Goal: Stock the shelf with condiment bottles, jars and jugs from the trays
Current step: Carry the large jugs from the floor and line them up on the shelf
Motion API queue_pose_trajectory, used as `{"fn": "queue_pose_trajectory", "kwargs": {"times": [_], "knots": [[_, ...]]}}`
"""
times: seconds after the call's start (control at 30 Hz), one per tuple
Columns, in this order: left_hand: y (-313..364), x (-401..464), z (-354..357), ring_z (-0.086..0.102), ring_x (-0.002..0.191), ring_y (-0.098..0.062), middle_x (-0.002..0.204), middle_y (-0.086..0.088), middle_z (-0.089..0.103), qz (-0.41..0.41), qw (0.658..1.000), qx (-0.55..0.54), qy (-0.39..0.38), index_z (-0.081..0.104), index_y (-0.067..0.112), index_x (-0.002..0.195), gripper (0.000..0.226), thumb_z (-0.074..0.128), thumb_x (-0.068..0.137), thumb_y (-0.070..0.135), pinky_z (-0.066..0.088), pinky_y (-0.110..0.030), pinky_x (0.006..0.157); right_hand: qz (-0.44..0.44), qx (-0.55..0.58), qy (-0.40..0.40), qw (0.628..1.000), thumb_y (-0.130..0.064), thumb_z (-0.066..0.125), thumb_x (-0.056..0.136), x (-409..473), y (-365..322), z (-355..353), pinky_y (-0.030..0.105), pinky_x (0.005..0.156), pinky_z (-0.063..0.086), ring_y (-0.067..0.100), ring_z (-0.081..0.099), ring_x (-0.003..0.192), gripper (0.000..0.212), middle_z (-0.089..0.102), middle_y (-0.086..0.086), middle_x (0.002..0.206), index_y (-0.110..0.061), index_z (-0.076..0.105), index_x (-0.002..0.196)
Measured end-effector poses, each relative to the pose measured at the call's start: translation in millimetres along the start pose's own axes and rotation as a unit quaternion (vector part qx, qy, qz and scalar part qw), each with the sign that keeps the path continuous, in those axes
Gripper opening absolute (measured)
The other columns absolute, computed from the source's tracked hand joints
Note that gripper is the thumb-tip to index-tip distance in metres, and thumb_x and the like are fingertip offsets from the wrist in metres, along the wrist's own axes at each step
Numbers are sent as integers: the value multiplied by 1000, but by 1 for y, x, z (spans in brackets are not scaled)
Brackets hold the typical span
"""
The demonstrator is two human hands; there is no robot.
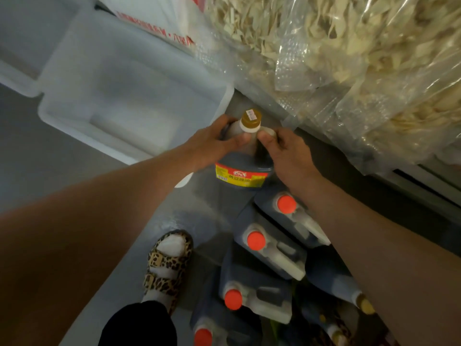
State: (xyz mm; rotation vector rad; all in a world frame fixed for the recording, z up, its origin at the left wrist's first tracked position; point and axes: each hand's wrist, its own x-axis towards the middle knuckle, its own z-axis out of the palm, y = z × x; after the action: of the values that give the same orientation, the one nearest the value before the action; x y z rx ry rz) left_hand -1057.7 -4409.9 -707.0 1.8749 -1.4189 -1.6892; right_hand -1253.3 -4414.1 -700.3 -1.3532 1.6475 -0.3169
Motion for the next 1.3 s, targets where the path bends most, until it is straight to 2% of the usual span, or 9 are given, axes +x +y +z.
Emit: {"fn": "queue_pose_trajectory", "kwargs": {"times": [0.13,0.3,0.47,0.63,0.87,1.0,1.1,1.17,1.3], "knots": [[24,-42,-16,60,110,-19,123,5,62,-2,999,7,41,48,44,127,49,59,86,66,48,-35,89,-19,-4,-11,1000,-45,56,98,-28,-41,-19,22,59,36,8,49,68,30,55,-7,76,-19,57,83],[82,-113,-43,59,112,-21,123,5,62,-9,999,21,38,46,50,124,66,49,69,85,48,-45,97,-27,12,-22,999,-46,59,95,-80,-105,-60,35,73,48,21,61,82,33,67,3,87,-13,65,94],[160,-188,-69,59,108,-21,121,4,62,14,997,47,52,46,48,123,63,46,71,83,47,-41,92,-32,35,-12,999,-47,60,94,-145,-174,-118,30,63,42,15,57,74,32,64,-2,78,-16,64,86],[258,-254,-88,60,101,-18,113,6,64,75,991,96,62,50,39,120,44,55,87,68,40,-31,82,-31,71,45,996,-48,63,92,-209,-236,-189,36,65,43,17,52,67,39,59,1,68,-11,63,79],[416,-346,-100,60,107,-21,119,3,64,182,963,181,76,52,35,126,49,49,89,69,44,-31,81,-87,18,151,985,-53,59,94,-309,-323,-317,34,58,35,18,45,63,51,59,11,69,-8,57,71],[509,-397,-96,60,111,-22,117,4,63,247,942,207,99,50,38,129,53,47,88,71,43,-30,83,-128,29,222,966,-57,62,89,-367,-367,-394,45,65,50,19,45,67,59,55,13,68,0,60,75],[573,-429,-95,60,111,-19,119,8,60,302,920,233,88,45,40,134,67,52,80,78,47,-30,89,-138,24,259,956,-69,61,78,-414,-398,-453,55,72,57,29,58,68,68,59,16,70,-1,60,77],[614,-452,-92,62,111,-16,125,10,62,351,902,243,61,42,39,136,97,65,56,88,51,-36,95,-148,21,283,947,-67,61,81,-443,-415,-493,57,76,57,40,67,83,63,67,21,81,-4,65,79],[690,-493,-83,65,108,-13,124,11,63,418,877,236,15,36,40,135,113,89,38,64,57,-45,90,-172,56,333,926,-53,62,92,-499,-442,-566,39,68,58,26,62,75,46,65,6,71,-9,66,76]]}}
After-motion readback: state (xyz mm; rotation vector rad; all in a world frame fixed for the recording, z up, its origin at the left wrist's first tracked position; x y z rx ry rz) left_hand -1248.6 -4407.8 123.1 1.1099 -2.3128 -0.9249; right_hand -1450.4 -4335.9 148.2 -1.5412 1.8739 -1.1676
